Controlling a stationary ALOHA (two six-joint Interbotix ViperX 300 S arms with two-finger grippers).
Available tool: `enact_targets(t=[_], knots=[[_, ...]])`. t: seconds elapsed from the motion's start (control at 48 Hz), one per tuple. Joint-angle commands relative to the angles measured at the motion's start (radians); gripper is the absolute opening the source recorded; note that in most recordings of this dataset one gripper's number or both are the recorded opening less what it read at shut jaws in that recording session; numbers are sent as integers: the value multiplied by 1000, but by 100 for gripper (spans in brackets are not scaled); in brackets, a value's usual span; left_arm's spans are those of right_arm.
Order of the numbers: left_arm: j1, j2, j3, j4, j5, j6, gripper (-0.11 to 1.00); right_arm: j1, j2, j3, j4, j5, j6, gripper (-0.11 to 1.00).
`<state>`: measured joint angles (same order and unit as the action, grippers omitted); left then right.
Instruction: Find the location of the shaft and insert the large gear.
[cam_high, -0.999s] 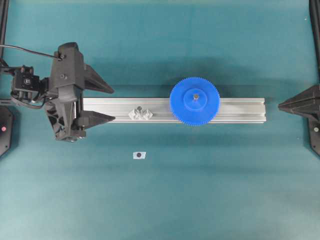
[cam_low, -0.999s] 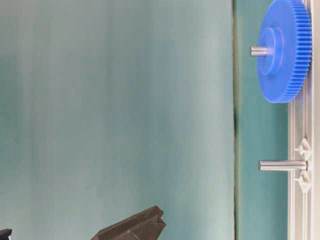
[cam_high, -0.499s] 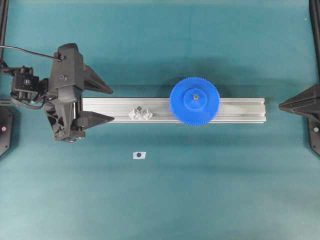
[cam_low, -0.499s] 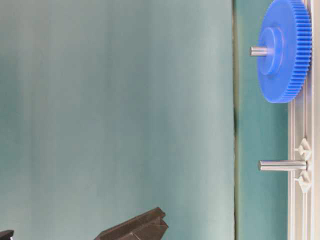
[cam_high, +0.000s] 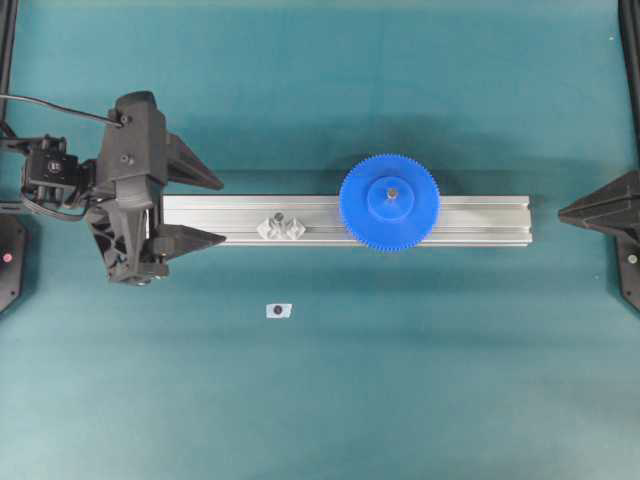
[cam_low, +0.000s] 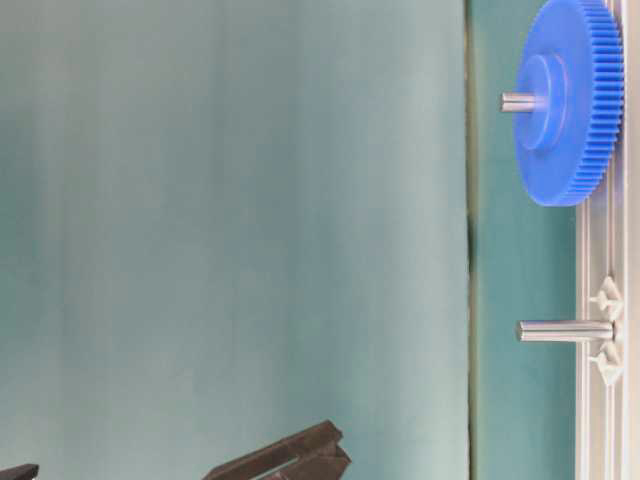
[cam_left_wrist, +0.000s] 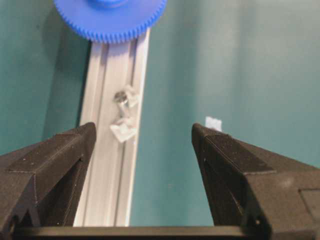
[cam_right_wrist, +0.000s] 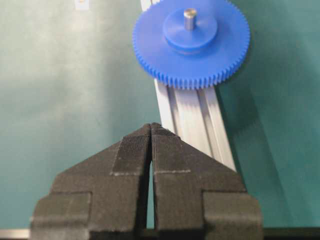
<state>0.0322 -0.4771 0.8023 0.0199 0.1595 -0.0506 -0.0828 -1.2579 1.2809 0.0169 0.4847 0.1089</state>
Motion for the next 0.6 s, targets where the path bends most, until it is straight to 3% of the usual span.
enact_targets(t=[0.0, 0.583], knots=[[-2, -15, -9, 2, -20, 3, 77, -2, 8, -8, -2, -5, 3, 1], [-2, -58, 17, 0, -28, 2, 77, 0, 8, -6, -2, -6, 3, 1]])
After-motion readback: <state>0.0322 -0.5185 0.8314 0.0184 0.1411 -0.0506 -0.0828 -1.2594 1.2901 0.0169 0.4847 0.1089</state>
